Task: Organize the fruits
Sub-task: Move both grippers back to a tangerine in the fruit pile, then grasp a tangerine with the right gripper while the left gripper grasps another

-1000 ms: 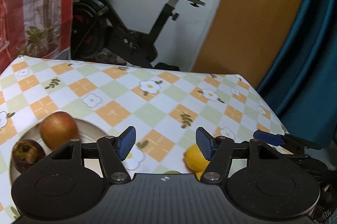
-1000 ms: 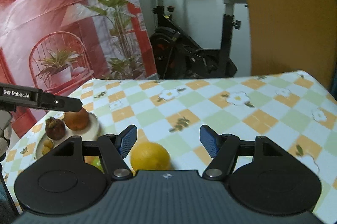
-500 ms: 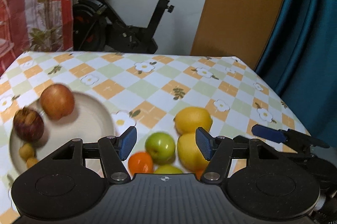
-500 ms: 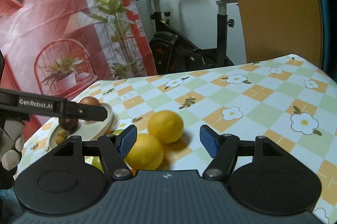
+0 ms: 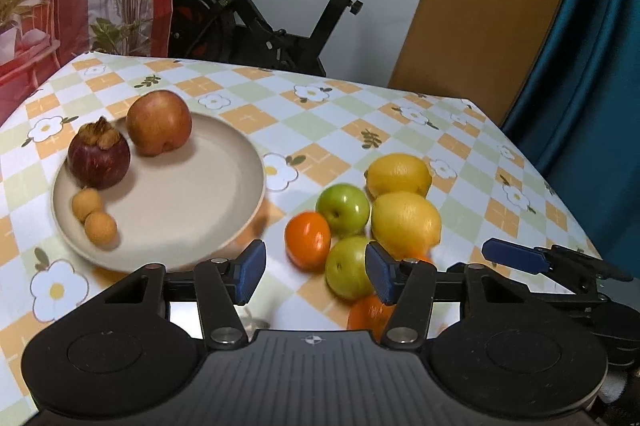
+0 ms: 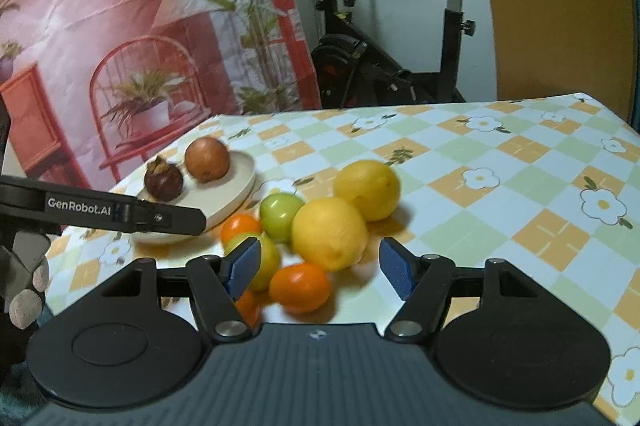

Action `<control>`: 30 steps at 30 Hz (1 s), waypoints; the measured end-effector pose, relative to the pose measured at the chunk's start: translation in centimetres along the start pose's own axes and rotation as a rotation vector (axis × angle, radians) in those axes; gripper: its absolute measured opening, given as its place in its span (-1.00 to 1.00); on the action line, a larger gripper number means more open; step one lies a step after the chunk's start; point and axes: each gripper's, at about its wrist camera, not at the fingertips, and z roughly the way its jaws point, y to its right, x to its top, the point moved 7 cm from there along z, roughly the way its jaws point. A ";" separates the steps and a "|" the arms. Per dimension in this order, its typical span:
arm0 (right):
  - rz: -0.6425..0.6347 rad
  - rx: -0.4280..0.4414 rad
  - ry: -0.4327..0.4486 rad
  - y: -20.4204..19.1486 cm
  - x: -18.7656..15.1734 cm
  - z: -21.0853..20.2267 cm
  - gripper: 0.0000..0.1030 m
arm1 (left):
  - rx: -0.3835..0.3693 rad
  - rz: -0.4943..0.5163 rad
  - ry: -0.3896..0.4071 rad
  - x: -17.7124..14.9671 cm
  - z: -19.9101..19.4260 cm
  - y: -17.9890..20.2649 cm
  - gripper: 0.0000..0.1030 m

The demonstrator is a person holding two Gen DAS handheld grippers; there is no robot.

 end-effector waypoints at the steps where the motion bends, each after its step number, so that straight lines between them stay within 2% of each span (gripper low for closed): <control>1: -0.004 0.003 -0.008 -0.2 -0.2 -0.1 0.33 | -0.002 0.000 -0.002 -0.3 0.0 0.0 0.12; 11: -0.045 0.096 -0.102 -3.1 -3.4 -1.1 0.03 | -0.027 -0.021 -0.016 -2.0 0.1 -0.4 0.11; 16: -0.062 0.114 -0.122 -3.8 -3.9 -0.9 -0.04 | -0.038 -0.028 -0.015 -2.6 0.1 -0.6 0.11; 23: -0.081 0.136 -0.178 -4.1 -4.8 -0.1 -0.04 | -0.052 -0.032 -0.020 -2.8 0.2 -0.6 0.11; 25: -0.091 0.140 -0.187 -4.3 -5.0 0.0 -0.08 | -0.059 -0.026 -0.023 -3.0 0.3 -0.3 0.11; 28: -0.099 0.134 -0.192 -4.2 -5.2 0.1 -0.25 | -0.070 -0.022 -0.032 -3.1 0.5 -0.1 0.11; 30: -0.101 0.134 -0.165 -4.1 -4.9 -0.1 -0.25 | -0.086 -0.024 -0.037 -3.2 0.6 0.1 0.11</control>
